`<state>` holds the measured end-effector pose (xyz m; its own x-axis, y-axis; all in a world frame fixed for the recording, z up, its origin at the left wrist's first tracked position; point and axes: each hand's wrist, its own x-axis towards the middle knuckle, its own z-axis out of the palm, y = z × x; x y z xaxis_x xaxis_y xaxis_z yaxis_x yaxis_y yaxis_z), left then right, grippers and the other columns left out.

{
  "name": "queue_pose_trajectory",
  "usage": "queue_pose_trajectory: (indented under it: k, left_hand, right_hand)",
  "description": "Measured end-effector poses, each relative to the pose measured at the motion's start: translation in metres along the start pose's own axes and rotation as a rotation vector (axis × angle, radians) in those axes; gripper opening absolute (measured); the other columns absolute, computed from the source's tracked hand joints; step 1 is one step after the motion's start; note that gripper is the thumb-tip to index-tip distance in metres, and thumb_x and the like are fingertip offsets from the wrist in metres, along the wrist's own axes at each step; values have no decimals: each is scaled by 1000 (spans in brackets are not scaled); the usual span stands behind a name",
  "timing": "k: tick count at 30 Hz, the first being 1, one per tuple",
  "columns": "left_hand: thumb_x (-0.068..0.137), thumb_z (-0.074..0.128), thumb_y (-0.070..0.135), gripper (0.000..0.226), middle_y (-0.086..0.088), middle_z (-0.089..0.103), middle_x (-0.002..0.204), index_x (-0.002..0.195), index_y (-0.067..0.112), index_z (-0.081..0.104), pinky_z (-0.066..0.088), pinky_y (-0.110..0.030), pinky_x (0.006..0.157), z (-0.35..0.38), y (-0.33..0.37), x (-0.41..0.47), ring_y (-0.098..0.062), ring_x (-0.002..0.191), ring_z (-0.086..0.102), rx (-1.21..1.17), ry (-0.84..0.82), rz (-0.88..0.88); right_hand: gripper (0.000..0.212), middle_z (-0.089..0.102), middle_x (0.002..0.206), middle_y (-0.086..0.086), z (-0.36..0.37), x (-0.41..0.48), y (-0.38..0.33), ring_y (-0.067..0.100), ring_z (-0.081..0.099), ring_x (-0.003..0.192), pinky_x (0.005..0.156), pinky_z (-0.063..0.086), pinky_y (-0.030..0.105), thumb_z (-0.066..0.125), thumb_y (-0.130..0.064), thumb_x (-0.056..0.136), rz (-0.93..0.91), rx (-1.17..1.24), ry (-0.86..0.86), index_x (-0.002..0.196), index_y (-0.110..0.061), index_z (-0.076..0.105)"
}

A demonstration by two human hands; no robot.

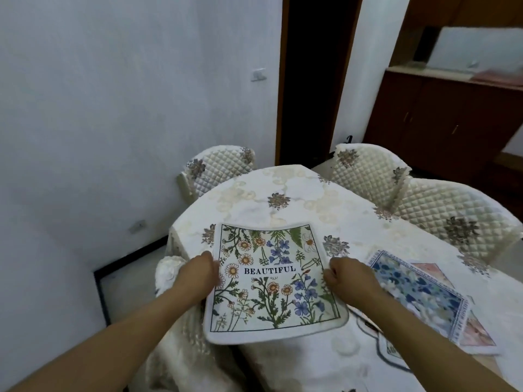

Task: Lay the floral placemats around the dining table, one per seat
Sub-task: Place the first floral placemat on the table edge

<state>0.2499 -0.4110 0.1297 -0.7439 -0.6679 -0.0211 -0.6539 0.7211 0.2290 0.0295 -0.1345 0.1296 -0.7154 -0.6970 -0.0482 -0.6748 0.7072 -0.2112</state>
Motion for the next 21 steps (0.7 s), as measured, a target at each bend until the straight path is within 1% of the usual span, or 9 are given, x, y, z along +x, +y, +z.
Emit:
queue_pose_trajectory:
  k: [1,2,3,5,7,9,12,16,21]
  left_hand:
    - [98,43,29,24,-11,69,82,79,14,47,34,-30,52,-4,-5,7,-29,77,67,68,13,7]
    - [100,41,30,27,-9,68,81,82,12,50,39,-32,53,-7,-9,12,-28,77,67,90,5,0]
    - [100,40,30,28,-9,66,80,87,9,54,46,-34,58,-12,-15,21,-28,78,67,82,-23,1]
    - [100,42,27,27,-7,55,76,95,5,56,52,-40,68,-20,-29,38,-30,79,64,55,-77,-7]
    - [99,44,26,22,-3,50,74,92,8,54,52,-42,71,-27,-45,55,-30,78,62,29,-84,-24]
    - [98,44,28,21,-4,54,74,86,12,50,50,-39,69,-30,-62,73,-28,74,60,-21,-66,-45]
    - [97,42,30,22,-6,59,75,83,14,49,47,-36,65,-26,-87,107,-27,70,59,-34,-80,-41]
    - [97,39,29,22,2,49,69,81,15,46,40,-33,63,-18,-114,169,-26,72,56,-15,-119,63]
    - [99,40,30,27,3,52,70,75,19,40,36,-33,63,-20,-134,240,-24,68,51,-100,-180,237]
  right_hand:
    - [35,44,61,-5,2,13,-5,16,46,59,48,28,27,44,-41,93,-9,11,-3,64,-23,38]
    - [35,43,61,-5,4,25,-9,15,44,58,48,27,26,44,-41,93,-20,20,-3,63,-23,37]
    - [35,43,61,-6,6,39,-16,16,44,58,49,28,27,44,-41,92,-37,28,0,63,-23,37]
    - [33,43,62,-6,10,64,-31,18,46,61,53,32,29,44,-41,93,-76,30,1,66,-23,40]
    - [31,41,62,-6,12,84,-47,19,47,61,54,33,30,43,-41,93,-100,29,0,68,-23,41]
    - [30,40,62,-7,16,102,-63,20,47,61,54,33,30,43,-42,93,-109,22,8,69,-23,43]
    - [29,37,63,-8,23,124,-81,19,45,61,55,33,29,42,-44,93,-91,-15,22,72,-23,44]
    - [29,35,62,-8,32,141,-104,19,44,61,56,33,29,42,-44,93,23,-25,50,72,-23,43]
    - [29,41,64,-6,43,130,-144,19,46,63,57,34,29,41,-42,94,269,24,102,73,-22,45]
